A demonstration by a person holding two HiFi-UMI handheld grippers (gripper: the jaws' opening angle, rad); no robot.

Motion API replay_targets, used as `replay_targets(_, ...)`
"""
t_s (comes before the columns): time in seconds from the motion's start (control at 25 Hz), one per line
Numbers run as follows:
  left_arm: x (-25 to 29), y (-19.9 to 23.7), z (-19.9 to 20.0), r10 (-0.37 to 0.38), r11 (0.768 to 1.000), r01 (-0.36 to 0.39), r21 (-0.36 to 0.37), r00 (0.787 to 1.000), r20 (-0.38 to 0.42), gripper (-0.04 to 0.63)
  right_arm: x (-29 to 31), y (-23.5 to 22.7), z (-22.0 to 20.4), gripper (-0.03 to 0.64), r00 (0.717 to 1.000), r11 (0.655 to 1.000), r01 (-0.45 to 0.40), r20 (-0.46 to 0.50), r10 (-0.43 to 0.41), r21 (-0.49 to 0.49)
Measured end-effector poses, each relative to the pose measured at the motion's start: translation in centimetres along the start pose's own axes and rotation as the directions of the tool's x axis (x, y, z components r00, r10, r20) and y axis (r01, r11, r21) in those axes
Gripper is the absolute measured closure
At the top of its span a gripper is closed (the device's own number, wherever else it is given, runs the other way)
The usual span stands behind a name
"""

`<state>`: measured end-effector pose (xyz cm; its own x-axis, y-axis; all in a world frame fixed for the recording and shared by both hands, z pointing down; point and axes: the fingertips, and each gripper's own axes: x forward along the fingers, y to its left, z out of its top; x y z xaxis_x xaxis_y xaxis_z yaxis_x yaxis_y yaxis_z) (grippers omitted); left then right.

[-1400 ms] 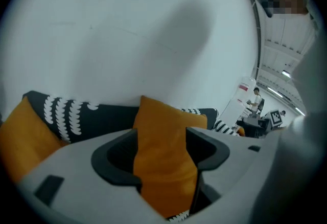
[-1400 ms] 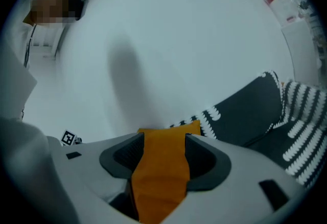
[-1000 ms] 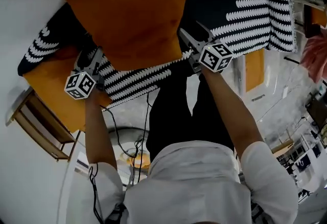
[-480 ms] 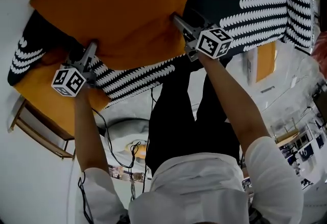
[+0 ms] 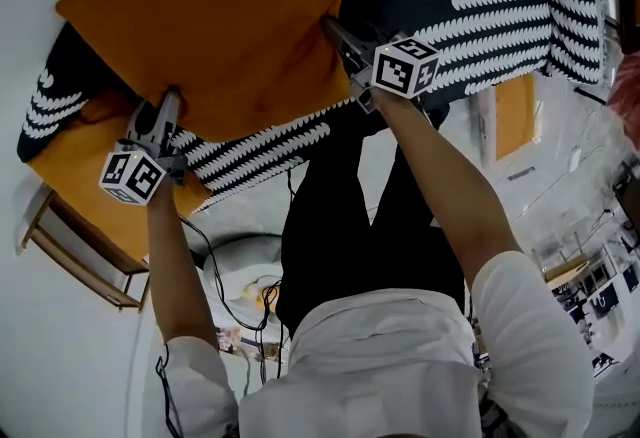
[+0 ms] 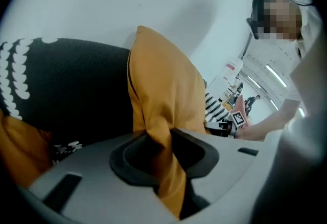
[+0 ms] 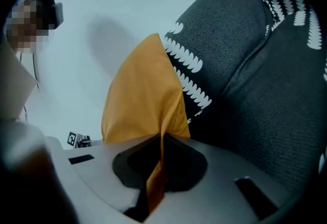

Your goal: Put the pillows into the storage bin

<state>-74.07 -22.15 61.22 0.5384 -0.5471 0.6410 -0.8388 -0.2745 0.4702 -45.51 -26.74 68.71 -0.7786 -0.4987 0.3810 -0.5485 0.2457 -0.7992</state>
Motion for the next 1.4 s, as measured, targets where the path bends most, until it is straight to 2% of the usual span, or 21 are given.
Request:
replay_targets(0.12,-1.5,-2.8,0.7,0.033,0.999,-0.034,0.03,0.999,0.015,0.495,-2.4,1.2,0.2,0.584,1.0,1.0,0.002,0.004,-0.002,0.003)
replay_targets(0.32,-3.9,-9.0,3.7,0.062,0.985,-0.067,0.161,0.997,0.038,0.497,-7.5,3.7,2.8,0.584,0.998,0.999,-0.026,0.059,0.028,-0.036)
replay_targets(0.48,-4.8,-16.8,5.6,0.038,0.98,-0.053,0.194,0.996,0.084,0.497,-15.6,5.5,6.1,0.584,0.989,0.998,-0.041,0.143,0.047,-0.045)
replay_targets(0.6,-4.0,-23.7,6.7,-0.017,0.972,-0.007,0.233,0.995,0.102,0.497,-23.0,5.8,9.3,0.584,0.975,0.996,-0.021,0.219,0.039,-0.082)
replay_targets(0.84,2.2,-39.7,5.7,-0.133,0.95,0.097,0.295,0.986,0.103,0.497,-40.7,2.0,13.8,0.584,0.94,0.962,0.152,0.333,-0.069,-0.229)
replay_targets(0.96,6.2,-47.8,4.1,-0.185,0.931,0.15,0.333,0.98,0.077,0.497,-50.0,-1.0,14.9,0.584,0.904,0.942,0.25,0.403,-0.144,-0.226)
replay_targets(1.08,10.1,-56.5,1.8,-0.243,0.917,0.213,0.336,0.969,0.047,0.499,-59.7,-4.2,15.8,0.584,0.873,0.92,0.322,0.447,-0.197,-0.225)
replay_targets(1.16,12.7,-61.5,-0.3,-0.287,0.903,0.265,0.338,0.958,0.018,0.499,-65.5,-6.2,15.9,0.584,0.852,0.903,0.368,0.47,-0.232,-0.222)
replay_targets(1.28,16.5,-67.3,-3.9,-0.365,0.876,0.36,0.322,0.93,-0.046,0.499,-72.7,-9.0,15.6,0.584,0.81,0.871,0.45,0.5,-0.306,-0.196)
replay_targets(1.4,20.4,-71.7,-8.3,-0.412,0.87,0.422,0.254,0.906,-0.093,0.503,-77.9,-12.3,15.9,0.584,0.779,0.834,0.519,0.505,-0.371,-0.186)
